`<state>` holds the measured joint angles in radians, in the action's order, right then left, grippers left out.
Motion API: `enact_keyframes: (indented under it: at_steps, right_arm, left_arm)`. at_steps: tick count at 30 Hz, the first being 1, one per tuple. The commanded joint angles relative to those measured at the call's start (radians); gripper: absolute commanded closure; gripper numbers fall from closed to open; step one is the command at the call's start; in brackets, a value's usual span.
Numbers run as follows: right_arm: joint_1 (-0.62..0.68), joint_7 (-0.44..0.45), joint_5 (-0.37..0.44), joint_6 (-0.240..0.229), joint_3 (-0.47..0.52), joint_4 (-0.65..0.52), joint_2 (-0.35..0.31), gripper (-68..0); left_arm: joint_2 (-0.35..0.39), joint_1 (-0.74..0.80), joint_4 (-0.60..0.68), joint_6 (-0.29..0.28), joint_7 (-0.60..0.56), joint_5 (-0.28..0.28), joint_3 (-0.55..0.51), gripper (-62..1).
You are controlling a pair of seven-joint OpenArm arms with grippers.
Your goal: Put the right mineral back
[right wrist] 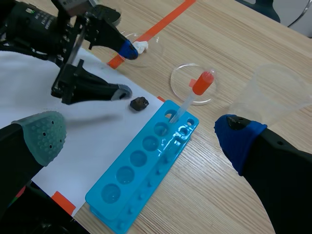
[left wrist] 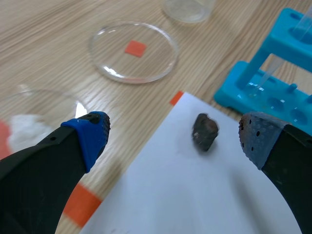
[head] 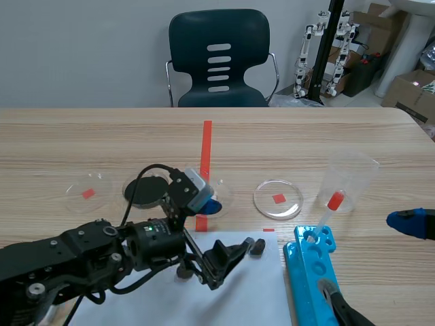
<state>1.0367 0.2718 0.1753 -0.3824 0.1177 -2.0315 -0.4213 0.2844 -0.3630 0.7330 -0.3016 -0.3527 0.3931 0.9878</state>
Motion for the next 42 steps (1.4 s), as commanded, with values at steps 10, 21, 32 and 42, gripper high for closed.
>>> enact_keyframes:
  at_steps: [10,21,32,42]
  right_arm:
    - [-0.009,0.011,0.011,-0.001,0.006,-0.005,0.000,-64.7]
    - [-0.009,0.011,0.011,-0.001,0.006,-0.005,0.000,-64.7]
    - [-0.009,0.011,0.011,-0.001,0.006,-0.005,0.000,-64.7]
    - [-0.009,0.011,0.011,-0.001,0.006,-0.005,0.000,-64.7]
  left_arm:
    - [0.227,0.023,0.166,-0.035,-0.026,0.082,-0.130,-55.5]
    - [0.373,0.084,0.238,-0.034,-0.025,0.106,-0.200,-55.5]
    - [0.380,0.095,0.238,-0.034,-0.025,0.105,-0.199,-55.5]
    - [0.380,0.095,0.238,-0.034,-0.025,0.105,-0.199,-55.5]
